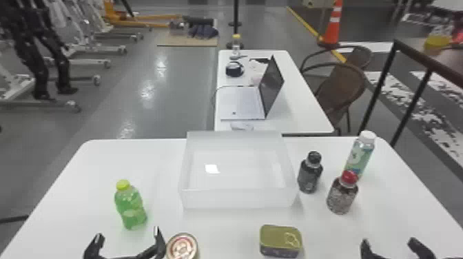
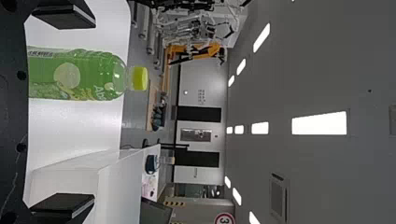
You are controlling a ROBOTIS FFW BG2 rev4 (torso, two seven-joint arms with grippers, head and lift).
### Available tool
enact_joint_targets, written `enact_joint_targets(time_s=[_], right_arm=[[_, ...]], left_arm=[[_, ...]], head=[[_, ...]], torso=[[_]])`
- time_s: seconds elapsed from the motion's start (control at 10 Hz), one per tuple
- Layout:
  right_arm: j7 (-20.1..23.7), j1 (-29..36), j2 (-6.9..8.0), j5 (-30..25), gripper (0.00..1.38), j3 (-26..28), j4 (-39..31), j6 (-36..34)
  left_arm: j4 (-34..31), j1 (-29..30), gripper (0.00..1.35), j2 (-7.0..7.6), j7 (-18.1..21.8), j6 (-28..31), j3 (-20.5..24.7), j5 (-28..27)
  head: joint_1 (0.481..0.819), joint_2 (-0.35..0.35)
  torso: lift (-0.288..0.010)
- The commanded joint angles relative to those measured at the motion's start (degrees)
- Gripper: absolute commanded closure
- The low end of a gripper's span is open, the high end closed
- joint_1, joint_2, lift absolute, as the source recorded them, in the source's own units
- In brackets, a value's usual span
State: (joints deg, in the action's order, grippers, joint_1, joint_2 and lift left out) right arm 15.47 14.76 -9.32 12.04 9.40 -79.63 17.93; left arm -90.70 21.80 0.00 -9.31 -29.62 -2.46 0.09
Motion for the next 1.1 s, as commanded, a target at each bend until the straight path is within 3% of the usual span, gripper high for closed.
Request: enact_joint_targets(time_s=[0.0,1.0], right_arm=[[0.00,0.00,0.00,0.00,0.00,0.00,0.00,0.00],[0.00,0.00,0.00,0.00,0.00,0.00,0.00,0.00]], left_arm=[[0.00,0.00,0.00,-0.09,0.00,0.00,0.00,0.00],[0.00,0.00,0.00,-0.09,0.00,0.00,0.00,0.00]], head=[[0.549,0.000],[0.549,0.000]], torso=[[-0.100],[-0.100]])
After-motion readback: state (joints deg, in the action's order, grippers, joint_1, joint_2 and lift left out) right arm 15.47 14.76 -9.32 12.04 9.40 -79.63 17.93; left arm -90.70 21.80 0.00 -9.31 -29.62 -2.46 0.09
